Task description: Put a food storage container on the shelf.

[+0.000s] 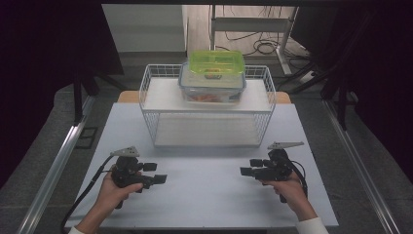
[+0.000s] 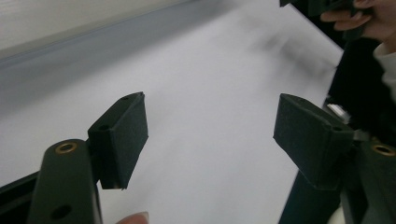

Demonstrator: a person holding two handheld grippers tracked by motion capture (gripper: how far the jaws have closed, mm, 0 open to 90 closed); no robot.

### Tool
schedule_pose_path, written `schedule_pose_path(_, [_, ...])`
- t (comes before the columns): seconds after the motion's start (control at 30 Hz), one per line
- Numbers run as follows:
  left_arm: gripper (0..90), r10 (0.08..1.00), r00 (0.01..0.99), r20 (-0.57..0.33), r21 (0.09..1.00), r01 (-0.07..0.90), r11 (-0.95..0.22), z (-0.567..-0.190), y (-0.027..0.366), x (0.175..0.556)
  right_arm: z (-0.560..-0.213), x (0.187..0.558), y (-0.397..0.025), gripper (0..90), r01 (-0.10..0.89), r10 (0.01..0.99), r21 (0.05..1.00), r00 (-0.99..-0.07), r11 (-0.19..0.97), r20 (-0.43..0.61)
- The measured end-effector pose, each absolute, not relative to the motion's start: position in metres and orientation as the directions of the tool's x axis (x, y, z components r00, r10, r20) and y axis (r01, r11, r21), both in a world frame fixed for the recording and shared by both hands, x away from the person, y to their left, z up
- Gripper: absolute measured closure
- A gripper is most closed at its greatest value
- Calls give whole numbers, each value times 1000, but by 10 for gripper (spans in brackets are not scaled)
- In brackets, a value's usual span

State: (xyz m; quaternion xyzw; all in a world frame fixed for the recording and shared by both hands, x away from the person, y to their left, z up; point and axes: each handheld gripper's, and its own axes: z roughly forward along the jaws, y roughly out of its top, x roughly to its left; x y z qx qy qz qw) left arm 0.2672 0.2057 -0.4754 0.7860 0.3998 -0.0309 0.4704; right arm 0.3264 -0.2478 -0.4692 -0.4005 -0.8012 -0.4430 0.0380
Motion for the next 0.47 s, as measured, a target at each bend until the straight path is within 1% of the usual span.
schedule_pose_path(0.47, [255, 612, 676, -411, 726, 649, -229, -473, 209, 267, -467, 323, -253, 283, 662, 614, 707, -673, 250, 412])
